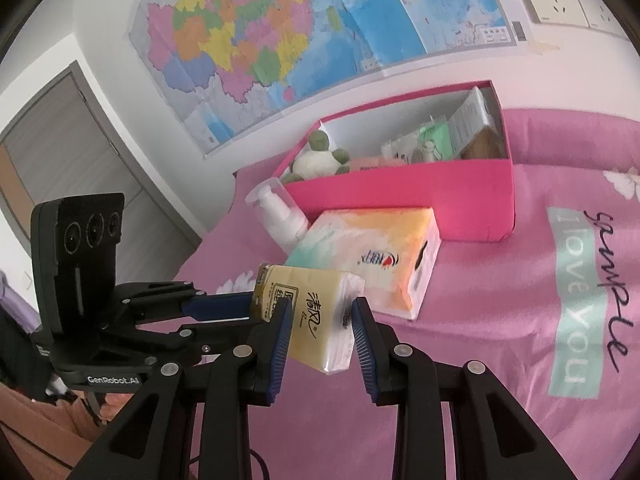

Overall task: Organize soft objects
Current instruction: 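Carry the yellow tissue pack into the pink box and open the right gripper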

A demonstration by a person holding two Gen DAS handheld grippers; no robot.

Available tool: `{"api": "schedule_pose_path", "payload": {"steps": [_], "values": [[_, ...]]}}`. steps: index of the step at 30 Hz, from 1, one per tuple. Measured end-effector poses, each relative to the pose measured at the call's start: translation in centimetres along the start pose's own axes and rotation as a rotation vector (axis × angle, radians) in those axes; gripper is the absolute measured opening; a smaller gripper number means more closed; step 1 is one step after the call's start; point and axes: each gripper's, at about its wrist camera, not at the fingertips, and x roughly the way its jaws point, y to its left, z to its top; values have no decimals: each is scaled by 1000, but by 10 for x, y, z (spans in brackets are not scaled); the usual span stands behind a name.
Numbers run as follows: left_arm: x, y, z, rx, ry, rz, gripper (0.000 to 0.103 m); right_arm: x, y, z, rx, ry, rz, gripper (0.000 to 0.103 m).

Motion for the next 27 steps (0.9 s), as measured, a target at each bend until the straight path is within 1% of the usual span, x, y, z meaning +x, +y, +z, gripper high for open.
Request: {"api": "schedule_pose_path", "payload": {"steps": [27], "values": [[3,15,47,5,-50,40,34,3,-4,49,-40,-66,13,32]]}}
